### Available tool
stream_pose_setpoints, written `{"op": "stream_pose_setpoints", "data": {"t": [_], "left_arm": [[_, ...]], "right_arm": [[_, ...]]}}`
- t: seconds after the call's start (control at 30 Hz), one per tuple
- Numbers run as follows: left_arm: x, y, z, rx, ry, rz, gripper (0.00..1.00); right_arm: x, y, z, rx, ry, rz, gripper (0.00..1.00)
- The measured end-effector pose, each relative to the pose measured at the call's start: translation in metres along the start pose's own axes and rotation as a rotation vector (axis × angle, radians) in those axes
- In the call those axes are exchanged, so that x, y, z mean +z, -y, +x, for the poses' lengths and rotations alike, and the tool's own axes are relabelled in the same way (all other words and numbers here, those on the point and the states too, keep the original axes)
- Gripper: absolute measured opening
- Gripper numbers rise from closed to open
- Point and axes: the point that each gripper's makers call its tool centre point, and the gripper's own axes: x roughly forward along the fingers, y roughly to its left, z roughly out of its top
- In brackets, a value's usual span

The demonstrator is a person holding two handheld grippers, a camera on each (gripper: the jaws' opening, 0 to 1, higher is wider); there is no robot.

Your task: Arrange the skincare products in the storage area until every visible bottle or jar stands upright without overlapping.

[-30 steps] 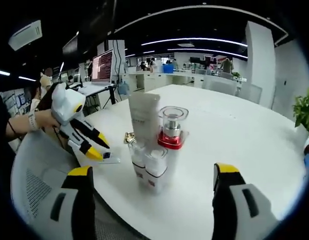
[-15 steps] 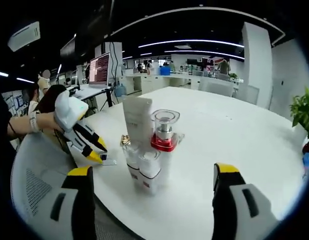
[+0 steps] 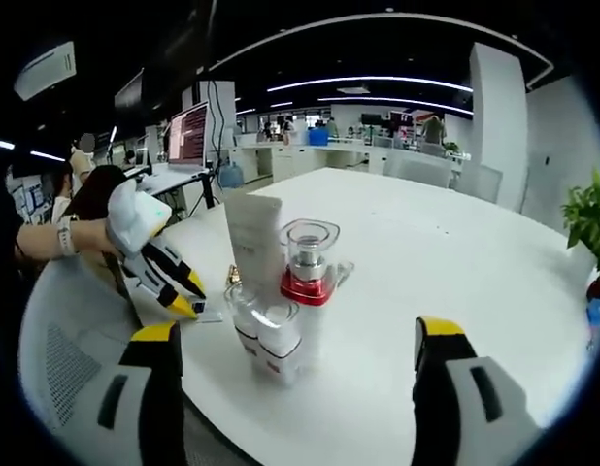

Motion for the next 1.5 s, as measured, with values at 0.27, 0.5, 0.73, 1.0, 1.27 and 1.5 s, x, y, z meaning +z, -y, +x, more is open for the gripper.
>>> {"op": "stream_pose_setpoints", "data": {"t": [0.27,0.5,0.73,1.0,1.27,1.5], "left_arm": [[0.005,-0.013,0.004,-0.012,-0.001,0.006,0.21],[0.01,-0.02,0.007,-0.015,0.002,-0.005,0.21],[0.012,-0.032,0.009,-0.002,0.005,-0.028,0.21],[0.015,-0.044,0.011,0.011,-0.013,-0.043,0.21],[0.017,-0.057,0.013,0.018,-0.015,-0.054,0.21],[0.018,-0.073,0.014,0.03,-0.023,-0.065,0.21]], "right_arm": [[0.0,0.006,0.001,-0.015,-0.004,0.005,1.0],[-0.003,0.006,0.002,-0.015,-0.016,0.014,1.0],[-0.001,0.006,0.005,-0.009,-0.02,0.012,1.0],[-0.002,0.008,0.007,-0.007,-0.027,0.013,1.0],[-0.003,0.01,0.007,-0.004,-0.033,0.016,1.0],[-0.005,0.013,0.009,-0.003,-0.042,0.022,1.0]]}}
